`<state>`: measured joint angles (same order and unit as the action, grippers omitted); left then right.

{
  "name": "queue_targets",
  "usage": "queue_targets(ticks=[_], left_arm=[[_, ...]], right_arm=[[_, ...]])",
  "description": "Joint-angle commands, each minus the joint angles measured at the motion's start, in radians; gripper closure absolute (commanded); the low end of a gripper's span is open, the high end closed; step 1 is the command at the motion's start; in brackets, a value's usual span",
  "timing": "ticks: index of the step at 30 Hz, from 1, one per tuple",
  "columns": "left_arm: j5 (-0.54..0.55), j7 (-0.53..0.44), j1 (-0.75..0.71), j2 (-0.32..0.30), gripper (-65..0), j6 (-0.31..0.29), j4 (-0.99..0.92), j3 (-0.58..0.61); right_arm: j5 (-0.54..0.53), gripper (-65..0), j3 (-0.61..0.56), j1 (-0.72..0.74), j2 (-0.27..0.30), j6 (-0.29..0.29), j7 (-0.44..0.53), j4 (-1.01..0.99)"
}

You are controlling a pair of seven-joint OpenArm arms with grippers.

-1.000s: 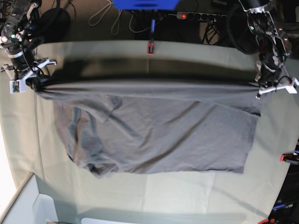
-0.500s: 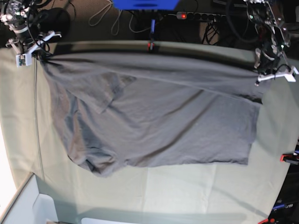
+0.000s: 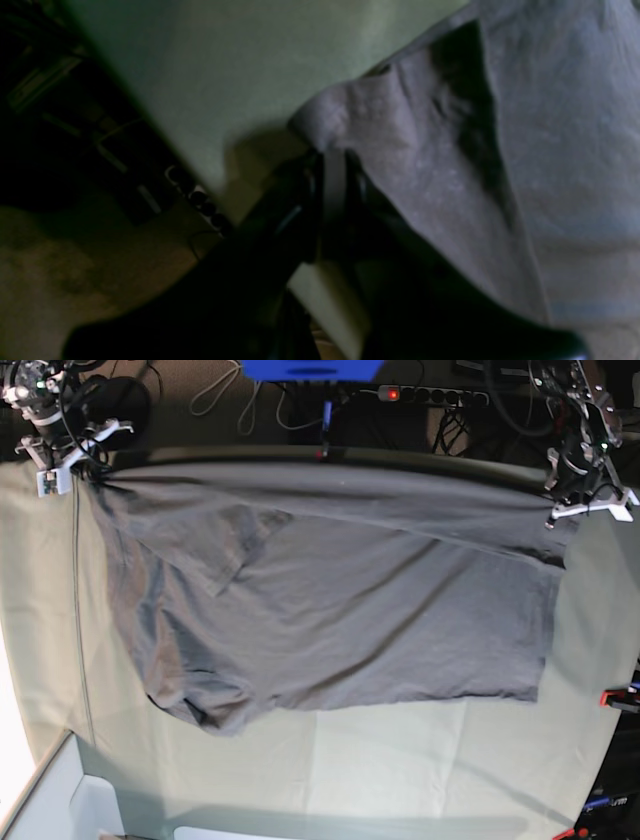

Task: Layout the t-shirt on the table in an organized manner, then fold the t-shirt properly
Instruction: 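Pull the held edge with the left gripper away from the right gripper, then release the edge and move the right gripper along the shirt side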

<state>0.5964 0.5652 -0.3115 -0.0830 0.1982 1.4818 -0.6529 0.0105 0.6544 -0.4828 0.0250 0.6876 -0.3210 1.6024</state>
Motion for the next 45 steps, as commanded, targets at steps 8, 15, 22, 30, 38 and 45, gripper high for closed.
queue_targets(ticks=[8, 15, 22, 30, 38, 45], left_arm=[[-0.006, -0.021, -0.007, -0.01, 0.0, 0.004, 0.013, -0.006], [-0.005, -0.018, -0.058, -0.007, -9.9, 0.004, 0.021, -0.009], [-0.005, -0.018, -0.081, 0.038, -10.8, 0.004, 0.089, -0.123], [-0.005, -0.017, -0.1, 0.048, -10.8, 0.004, 0.179, -0.133], [-0.005, -0.017, -0.091, 0.039, -12.1, 0.004, 0.174, -0.135], [-0.006, 0.039, -0.073, 0.047, -37.2, 0.005, 0.181, -0.143]], right_arm=[[-0.01, 0.0, 0.005, -0.012, 0.011, 0.011, 0.016, 0.011], [-0.01, -18.7, 0.005, -0.03, 0.04, 0.011, 0.016, 0.011], [-0.014, -30.0, 0.078, -0.03, 0.046, 0.011, 0.016, 0.02], [-0.016, -30.2, 0.146, -0.006, 0.054, 0.011, 0.016, 0.034], [-0.014, -30.2, 0.025, 0.049, 0.048, 0.011, 0.016, 0.091], [-0.01, -30.3, -0.187, 0.171, 0.048, 0.011, 0.01, 0.063]])
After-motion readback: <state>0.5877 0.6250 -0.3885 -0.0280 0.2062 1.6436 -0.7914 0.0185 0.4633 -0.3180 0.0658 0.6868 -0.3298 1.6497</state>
